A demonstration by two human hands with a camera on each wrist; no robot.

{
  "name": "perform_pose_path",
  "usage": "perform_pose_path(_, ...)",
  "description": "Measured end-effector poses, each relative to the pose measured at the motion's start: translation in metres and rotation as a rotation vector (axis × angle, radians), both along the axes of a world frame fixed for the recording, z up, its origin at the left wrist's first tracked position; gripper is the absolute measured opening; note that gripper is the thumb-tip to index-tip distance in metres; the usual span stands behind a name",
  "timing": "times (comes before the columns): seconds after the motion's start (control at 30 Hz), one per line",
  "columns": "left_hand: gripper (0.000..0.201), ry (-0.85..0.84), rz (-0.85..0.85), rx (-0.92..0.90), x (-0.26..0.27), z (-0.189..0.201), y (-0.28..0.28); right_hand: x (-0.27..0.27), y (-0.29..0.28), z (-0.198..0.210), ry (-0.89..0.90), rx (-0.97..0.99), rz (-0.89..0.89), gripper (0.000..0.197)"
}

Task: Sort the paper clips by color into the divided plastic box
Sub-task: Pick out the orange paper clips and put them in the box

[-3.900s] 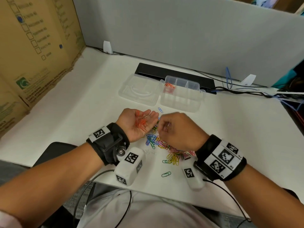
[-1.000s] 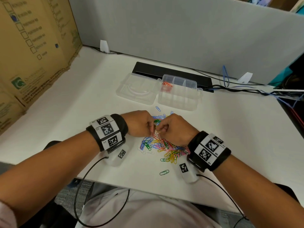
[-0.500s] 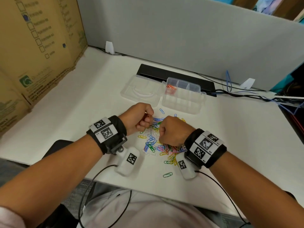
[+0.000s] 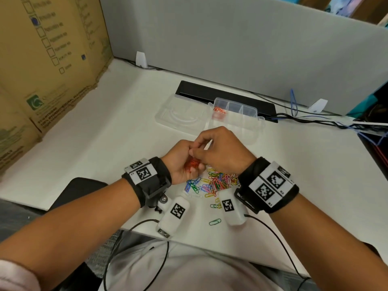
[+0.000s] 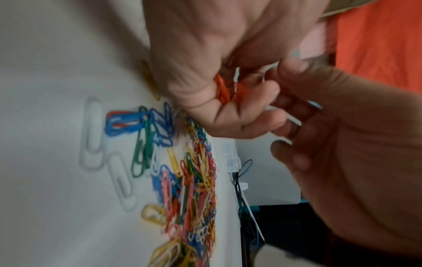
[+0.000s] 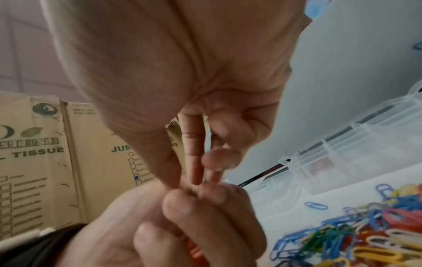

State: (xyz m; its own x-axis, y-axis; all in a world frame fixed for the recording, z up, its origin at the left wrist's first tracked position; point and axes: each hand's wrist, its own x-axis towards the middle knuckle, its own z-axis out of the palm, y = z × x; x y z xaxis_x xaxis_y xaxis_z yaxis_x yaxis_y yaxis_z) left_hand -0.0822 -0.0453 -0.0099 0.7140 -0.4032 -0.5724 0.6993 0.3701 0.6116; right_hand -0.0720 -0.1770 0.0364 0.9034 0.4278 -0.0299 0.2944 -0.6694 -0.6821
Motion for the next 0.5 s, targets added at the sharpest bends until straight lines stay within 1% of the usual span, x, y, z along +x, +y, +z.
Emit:
perform_pose_path(0.03,0.026,0.010,-0.002,-0.020,0.001,0.002,0.003,-0.001,-0.004,-0.001,-0.036,0.000,-0.018,0.006)
perform_pose_path(0.1,0.026,-0.005,-0.006,0.053,0.003,0.006,0.008,-0.003,-0.017,-0.003,-0.063,-0.050,-0.049,0.012)
perform_pose_path(0.17,0.030,-0.094,-0.059,0.281,0.002,0.009,0.014,-0.005,-0.033,-0.011,0.000,-0.197,-0.040,0.017)
perform_pose_path(0.23,0.036,-0.257,-0.176,0.596,-0.001,0.012,0.020,-0.008,-0.045,-0.021,0.076,-0.352,-0.035,0.020)
perform_pose_path(0.3,0.034,-0.418,-0.316,0.854,-0.006,0.015,0.027,-0.010,-0.050,-0.029,0.126,-0.407,-0.041,0.019)
perform_pose_path(0.33,0.030,-0.469,-0.368,0.930,-0.009,0.016,0.029,-0.011,-0.051,-0.032,0.136,-0.411,-0.033,0.016)
perform_pose_path(0.43,0.025,-0.538,-0.411,1.004,-0.015,0.014,0.036,-0.011,-0.052,-0.033,0.131,-0.428,0.003,0.011)
perform_pose_path(0.5,0.016,-0.595,-0.442,1.030,-0.018,0.011,0.038,-0.009,-0.054,-0.033,0.110,-0.424,0.010,0.015)
